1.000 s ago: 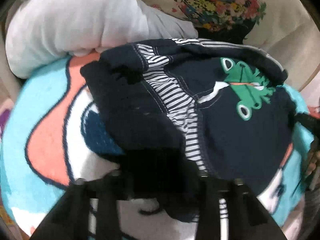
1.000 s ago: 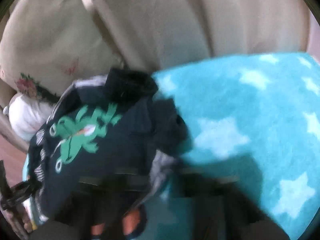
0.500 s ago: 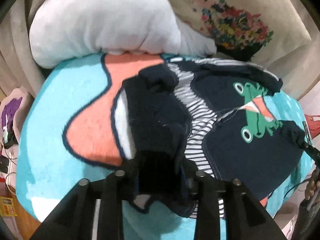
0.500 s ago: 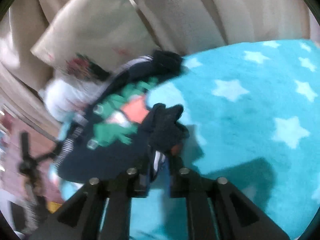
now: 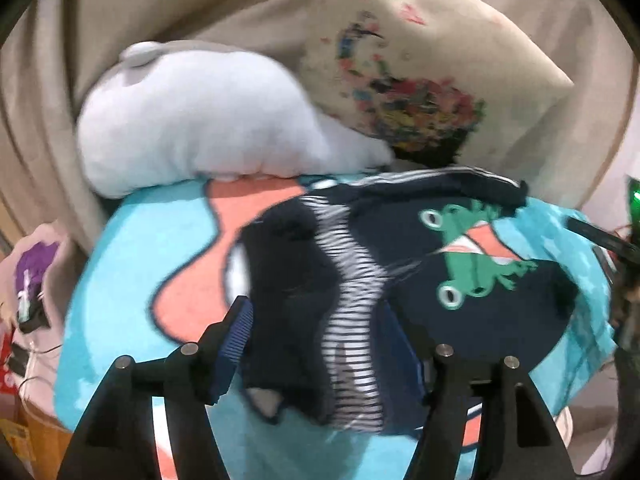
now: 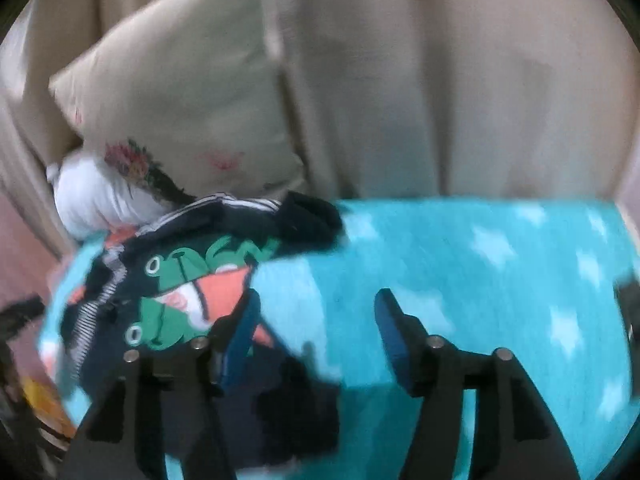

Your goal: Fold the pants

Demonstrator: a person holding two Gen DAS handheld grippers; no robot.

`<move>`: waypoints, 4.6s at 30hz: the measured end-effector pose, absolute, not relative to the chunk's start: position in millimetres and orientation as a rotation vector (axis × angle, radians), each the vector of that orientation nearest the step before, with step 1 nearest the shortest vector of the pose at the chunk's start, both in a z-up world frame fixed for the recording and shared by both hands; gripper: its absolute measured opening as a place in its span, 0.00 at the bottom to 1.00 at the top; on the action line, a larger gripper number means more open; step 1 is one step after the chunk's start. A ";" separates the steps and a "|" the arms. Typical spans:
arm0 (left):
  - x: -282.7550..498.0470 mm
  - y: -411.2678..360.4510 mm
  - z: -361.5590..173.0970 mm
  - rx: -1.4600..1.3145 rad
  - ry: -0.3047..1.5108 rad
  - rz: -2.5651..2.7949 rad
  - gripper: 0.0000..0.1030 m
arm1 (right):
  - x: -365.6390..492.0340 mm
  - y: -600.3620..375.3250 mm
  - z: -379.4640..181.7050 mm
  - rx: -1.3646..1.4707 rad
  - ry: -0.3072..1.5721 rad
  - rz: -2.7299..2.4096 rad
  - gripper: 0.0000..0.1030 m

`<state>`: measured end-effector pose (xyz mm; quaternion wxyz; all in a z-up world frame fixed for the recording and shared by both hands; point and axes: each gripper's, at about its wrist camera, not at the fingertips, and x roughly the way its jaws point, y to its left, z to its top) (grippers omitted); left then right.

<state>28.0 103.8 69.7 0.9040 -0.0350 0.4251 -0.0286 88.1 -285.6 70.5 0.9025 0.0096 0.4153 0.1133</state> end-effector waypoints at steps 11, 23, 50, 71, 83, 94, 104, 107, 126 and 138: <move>55.5 52.8 43.1 -0.025 0.951 -0.141 0.68 | 177.6 -229.3 18.8 -0.343 0.827 0.230 0.62; 85.9 11.0 57.6 0.031 0.952 -0.253 0.68 | 167.9 -299.7 54.3 0.268 0.962 0.435 0.12; 222.8 -158.7 18.7 0.288 1.008 -0.456 0.52 | 129.9 -326.9 20.6 0.235 0.999 0.265 0.25; 226.6 -159.2 11.1 0.293 1.032 -0.439 0.06 | 156.2 -295.0 15.5 0.167 1.026 0.294 0.11; 172.9 -80.8 61.4 0.084 0.922 -0.373 0.06 | 117.6 -246.0 70.9 0.055 0.908 0.363 0.11; 144.0 -18.6 50.0 0.124 0.937 -0.215 0.31 | 131.9 -281.2 41.3 0.078 0.995 0.163 0.14; 177.5 44.1 31.8 0.156 1.018 -0.172 0.54 | 132.7 -222.4 68.6 -0.204 0.858 0.341 0.59; 196.7 43.4 23.5 0.204 1.057 -0.207 0.55 | 149.8 -184.0 57.2 -0.344 0.877 0.430 0.59; 211.5 47.9 13.7 0.171 1.090 -0.301 0.08 | 203.5 -168.0 12.5 -0.247 1.039 0.519 0.05; 73.3 51.7 83.8 0.088 0.879 -0.253 0.08 | 74.0 -199.3 90.3 -0.247 0.803 0.559 0.04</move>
